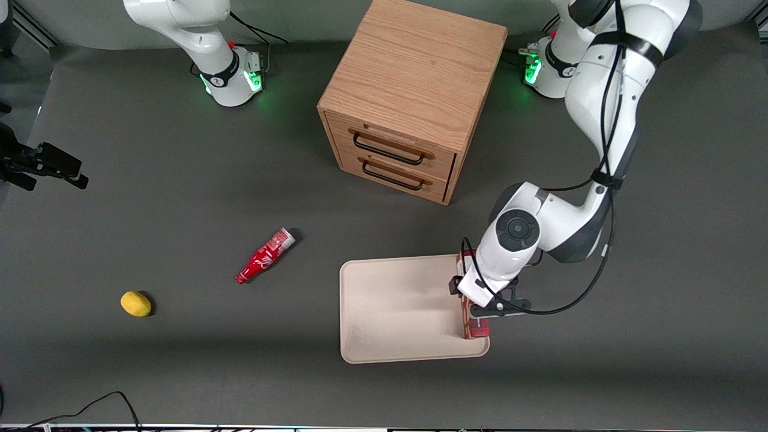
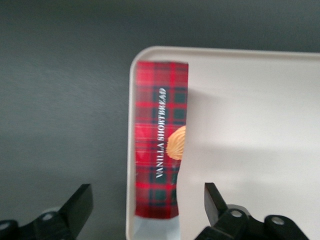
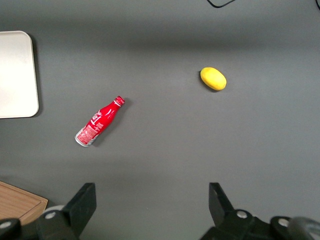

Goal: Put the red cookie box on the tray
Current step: 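Lower the box onto the tray and open the left gripper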

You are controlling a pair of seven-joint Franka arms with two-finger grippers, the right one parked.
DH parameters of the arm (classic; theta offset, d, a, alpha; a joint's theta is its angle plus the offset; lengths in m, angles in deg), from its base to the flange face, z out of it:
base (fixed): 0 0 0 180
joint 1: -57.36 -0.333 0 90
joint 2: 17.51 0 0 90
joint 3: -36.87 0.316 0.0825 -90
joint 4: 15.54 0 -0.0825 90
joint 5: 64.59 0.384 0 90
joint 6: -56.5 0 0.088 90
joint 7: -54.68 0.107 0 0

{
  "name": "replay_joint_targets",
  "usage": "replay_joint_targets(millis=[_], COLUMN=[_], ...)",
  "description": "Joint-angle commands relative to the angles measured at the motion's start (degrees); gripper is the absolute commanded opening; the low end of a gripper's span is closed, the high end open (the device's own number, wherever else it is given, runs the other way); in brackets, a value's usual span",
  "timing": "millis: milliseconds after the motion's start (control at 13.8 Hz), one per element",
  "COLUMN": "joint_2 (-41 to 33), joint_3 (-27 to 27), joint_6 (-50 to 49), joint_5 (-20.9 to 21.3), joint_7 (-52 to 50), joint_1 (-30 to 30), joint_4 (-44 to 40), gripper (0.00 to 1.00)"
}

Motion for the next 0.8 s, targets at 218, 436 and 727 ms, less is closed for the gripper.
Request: replay_joint_targets(millis=[218, 436, 727], joint_2=[-14.98, -22.81, -33.00], joint_3=[0.09, 0.53, 9.99], joint_6=[-15.09, -23.61, -35.29], joint_5=[-6.15, -7.57, -15.01], joint_7=[0.02, 1.77, 15.52], joint_1=[-1.84, -4.21, -4.22], joint_4=[0.17, 0.43, 0.78], gripper=[1.00, 1.00, 1.00])
